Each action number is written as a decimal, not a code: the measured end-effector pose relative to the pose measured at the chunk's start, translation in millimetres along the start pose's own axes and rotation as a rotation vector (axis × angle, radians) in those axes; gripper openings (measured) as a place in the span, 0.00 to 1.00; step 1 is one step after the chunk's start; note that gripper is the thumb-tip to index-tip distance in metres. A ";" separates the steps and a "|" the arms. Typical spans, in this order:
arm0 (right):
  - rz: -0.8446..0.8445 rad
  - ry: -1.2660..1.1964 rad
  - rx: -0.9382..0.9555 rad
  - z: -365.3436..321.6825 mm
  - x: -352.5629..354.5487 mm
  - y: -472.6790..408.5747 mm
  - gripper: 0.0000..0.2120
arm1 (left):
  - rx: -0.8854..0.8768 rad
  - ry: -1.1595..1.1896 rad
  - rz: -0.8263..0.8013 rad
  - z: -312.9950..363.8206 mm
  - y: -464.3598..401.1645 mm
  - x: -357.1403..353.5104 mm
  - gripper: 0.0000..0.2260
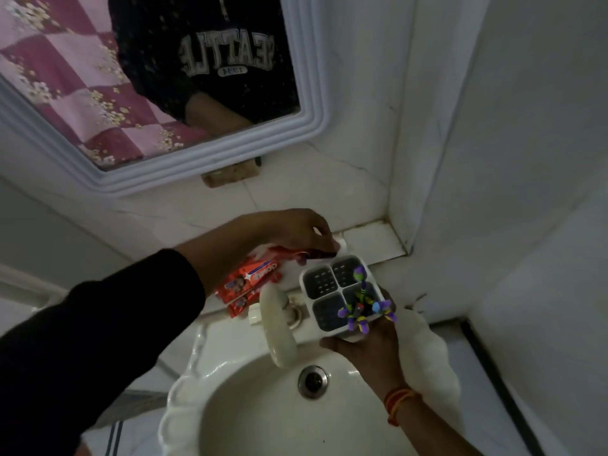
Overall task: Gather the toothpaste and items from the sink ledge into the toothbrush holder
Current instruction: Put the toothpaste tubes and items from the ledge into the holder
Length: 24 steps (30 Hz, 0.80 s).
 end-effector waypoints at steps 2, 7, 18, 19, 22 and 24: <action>-0.019 -0.022 -0.009 1.8 -0.3 -1.2 0.53 | 0.064 -0.218 -0.089 21.2 6.1 -6.6 0.19; -0.032 -0.040 -0.002 2.3 0.3 -1.2 0.53 | 0.174 -0.341 -0.178 49.2 2.1 -33.7 0.16; -0.030 -0.037 -0.034 8.0 -0.1 0.2 0.52 | 0.257 0.129 0.122 -14.9 0.5 4.6 0.11; -0.025 -0.032 -0.042 9.1 0.5 0.1 0.52 | 0.272 0.075 0.143 -27.5 -1.9 4.3 0.10; -0.022 -0.030 -0.044 10.6 1.9 0.7 0.52 | 0.340 -0.128 0.169 -67.4 -13.3 -6.1 0.09; -0.022 -0.031 -0.037 7.7 1.4 1.0 0.50 | 0.359 -0.211 0.151 -91.0 -24.6 -17.6 0.09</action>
Point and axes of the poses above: each hand's wrist, its own y-axis away from the middle knuckle, its own x-axis out of the back of the hand, z = x × y, the point moved 8 cm from there along -y, towards the middle knuckle, and after that the axes turned 11 degrees about x, right-handed, at the moved point
